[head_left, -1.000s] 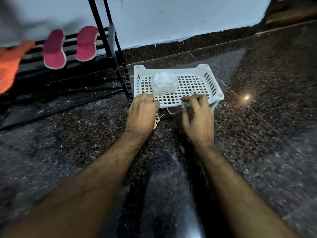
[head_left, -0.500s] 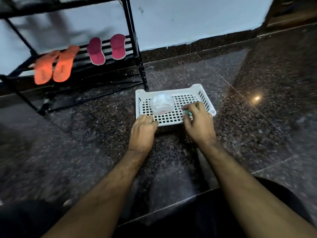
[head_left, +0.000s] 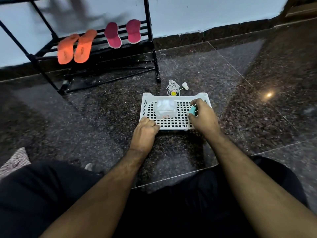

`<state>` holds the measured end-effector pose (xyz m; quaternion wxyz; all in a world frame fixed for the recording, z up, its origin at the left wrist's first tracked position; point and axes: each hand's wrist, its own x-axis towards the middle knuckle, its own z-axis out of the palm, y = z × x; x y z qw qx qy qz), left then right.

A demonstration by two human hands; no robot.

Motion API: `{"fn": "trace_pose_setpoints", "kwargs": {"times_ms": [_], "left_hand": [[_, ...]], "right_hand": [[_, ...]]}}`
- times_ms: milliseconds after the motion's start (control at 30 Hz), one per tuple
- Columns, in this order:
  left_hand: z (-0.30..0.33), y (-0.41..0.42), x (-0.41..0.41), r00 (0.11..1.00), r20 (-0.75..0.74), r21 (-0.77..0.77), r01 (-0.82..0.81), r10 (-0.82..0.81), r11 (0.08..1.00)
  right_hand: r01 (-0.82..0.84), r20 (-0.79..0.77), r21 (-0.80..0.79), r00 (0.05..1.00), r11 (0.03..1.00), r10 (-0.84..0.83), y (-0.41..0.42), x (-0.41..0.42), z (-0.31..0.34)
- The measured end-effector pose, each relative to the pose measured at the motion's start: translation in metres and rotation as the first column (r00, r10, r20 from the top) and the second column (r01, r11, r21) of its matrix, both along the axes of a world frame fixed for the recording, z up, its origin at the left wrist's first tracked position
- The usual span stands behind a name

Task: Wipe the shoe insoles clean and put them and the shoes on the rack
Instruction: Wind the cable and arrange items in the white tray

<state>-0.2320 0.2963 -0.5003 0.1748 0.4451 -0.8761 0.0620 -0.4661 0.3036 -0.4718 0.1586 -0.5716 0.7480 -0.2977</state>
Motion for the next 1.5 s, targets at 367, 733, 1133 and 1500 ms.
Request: {"fn": "trace_pose_setpoints", "kwargs": {"times_ms": [367, 733, 1133, 1500], "left_hand": [[-0.009, -0.002, -0.007, 0.979, 0.137, 0.188, -0.176, 0.152, 0.966], [0.012, -0.037, -0.038, 0.942, -0.168, 0.194, -0.257, 0.290, 0.947], [0.000, -0.085, -0.052, 0.870, 0.046, 0.267, -0.484, 0.491, 0.833], [-0.003, -0.098, -0.044, 0.883, -0.044, 0.282, -0.438, 0.468, 0.853]], "right_hand": [[-0.022, -0.023, 0.085, 0.999, 0.996, 0.024, -0.032, 0.004, -0.017], [0.009, -0.017, 0.057, 1.000, 0.998, -0.008, -0.057, 0.002, -0.021], [-0.090, -0.059, 0.085, 0.994, 0.992, 0.096, -0.088, -0.001, -0.035], [-0.171, 0.019, -0.004, 0.985, 0.985, 0.171, -0.085, 0.017, -0.037]]}}
